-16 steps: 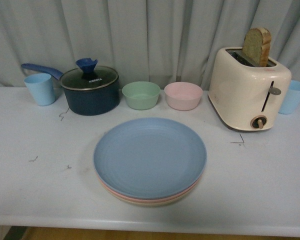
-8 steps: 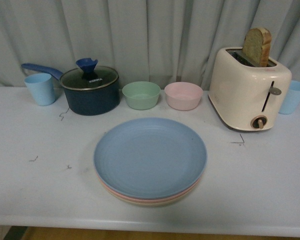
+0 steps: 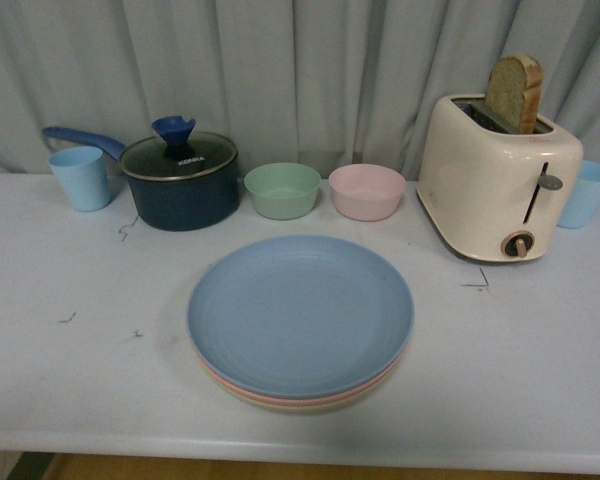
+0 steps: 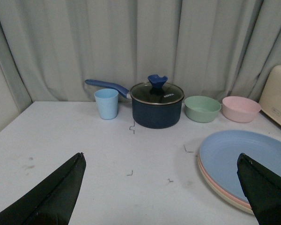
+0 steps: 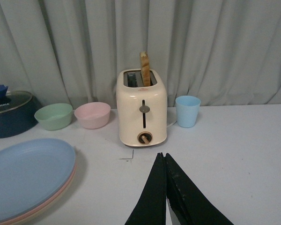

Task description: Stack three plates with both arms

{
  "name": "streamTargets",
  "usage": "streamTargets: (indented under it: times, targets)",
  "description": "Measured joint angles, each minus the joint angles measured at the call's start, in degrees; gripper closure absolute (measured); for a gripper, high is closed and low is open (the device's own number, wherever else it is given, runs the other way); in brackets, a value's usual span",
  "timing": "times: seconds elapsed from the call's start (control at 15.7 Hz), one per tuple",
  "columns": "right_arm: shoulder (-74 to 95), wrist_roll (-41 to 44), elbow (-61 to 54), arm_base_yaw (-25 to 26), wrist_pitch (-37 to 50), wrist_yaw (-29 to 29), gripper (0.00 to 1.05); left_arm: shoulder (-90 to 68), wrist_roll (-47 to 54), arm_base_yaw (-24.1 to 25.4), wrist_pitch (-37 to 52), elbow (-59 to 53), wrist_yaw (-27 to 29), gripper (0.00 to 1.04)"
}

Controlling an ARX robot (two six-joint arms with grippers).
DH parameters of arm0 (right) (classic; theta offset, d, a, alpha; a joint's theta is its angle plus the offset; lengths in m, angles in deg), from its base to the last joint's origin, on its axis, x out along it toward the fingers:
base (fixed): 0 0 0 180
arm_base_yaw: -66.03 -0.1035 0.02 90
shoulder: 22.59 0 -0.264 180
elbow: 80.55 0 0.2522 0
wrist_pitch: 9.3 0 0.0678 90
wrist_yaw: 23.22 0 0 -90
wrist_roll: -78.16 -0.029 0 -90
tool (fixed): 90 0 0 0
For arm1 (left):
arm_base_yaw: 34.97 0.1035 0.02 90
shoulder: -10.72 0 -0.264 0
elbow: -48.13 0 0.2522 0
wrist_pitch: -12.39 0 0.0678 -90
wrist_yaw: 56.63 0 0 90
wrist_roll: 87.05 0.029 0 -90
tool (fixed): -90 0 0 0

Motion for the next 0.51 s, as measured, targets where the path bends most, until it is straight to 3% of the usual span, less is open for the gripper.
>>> streamTargets:
  times: [0.13, 0.19, 0.51]
  targets:
    - [-2.8, 0.0, 0.0, 0.0, -3.6, 0.0, 1.03, 0.0, 0.0, 0.0, 0.0, 0.0, 0.0, 0.07]
    - [-8.3, 0.0, 0.0, 0.0, -11.4, -0.2, 1.03, 0.0, 0.0, 0.0, 0.0, 0.0, 0.0, 0.07]
    - [-10.9, 0.0, 0.0, 0.0, -11.4, -0.2, 1.01, 0.0, 0.0, 0.0, 0.0, 0.0, 0.0, 0.07]
